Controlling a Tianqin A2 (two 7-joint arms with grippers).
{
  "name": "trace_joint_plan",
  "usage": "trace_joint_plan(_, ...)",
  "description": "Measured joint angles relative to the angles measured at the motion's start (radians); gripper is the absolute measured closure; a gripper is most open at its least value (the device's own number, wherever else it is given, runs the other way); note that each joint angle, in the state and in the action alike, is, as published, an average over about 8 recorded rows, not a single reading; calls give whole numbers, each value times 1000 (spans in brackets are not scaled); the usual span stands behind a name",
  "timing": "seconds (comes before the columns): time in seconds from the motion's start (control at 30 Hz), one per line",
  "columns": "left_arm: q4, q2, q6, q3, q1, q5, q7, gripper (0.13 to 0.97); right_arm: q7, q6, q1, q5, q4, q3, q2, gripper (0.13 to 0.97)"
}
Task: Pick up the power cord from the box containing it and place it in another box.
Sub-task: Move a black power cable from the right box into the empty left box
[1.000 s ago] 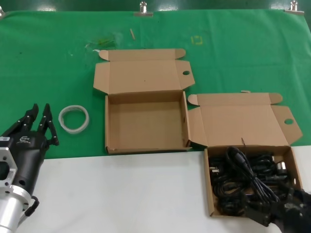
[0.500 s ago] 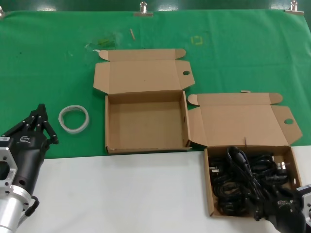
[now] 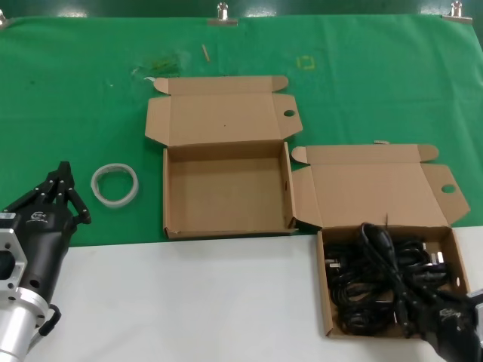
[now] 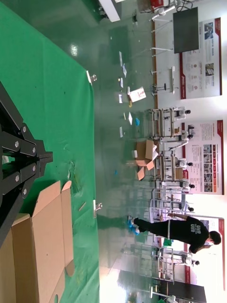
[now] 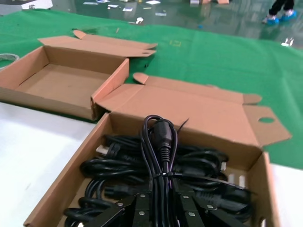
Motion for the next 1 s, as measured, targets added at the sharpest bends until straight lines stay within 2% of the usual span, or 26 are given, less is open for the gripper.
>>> trace_joint_plan(0.07,0,0,0,0,0,0,0,957,-6,17,-20,-9,29,19,12,869)
trace_joint_plan(0.33,0,0,0,0,0,0,0,957,-25,90,-131,-31,235,119,109,898)
trace_joint_plan(0.47,0,0,0,0,0,0,0,957,-55,74,-101,-48,306,125,116,902)
trace_joint_plan(0.6,0,0,0,0,0,0,0,957,-151,54,32,-34,309,59,61,902)
trace_joint_plan(0.7,0,0,0,0,0,0,0,957,-268,42,162,-4,251,-12,-26,902)
trace_joint_plan(0.87,0,0,0,0,0,0,0,957,-473,13,391,49,59,-148,-216,902)
trace_joint_plan(1.0,0,0,0,0,0,0,0,957,-559,-2,561,91,-127,-280,-335,902)
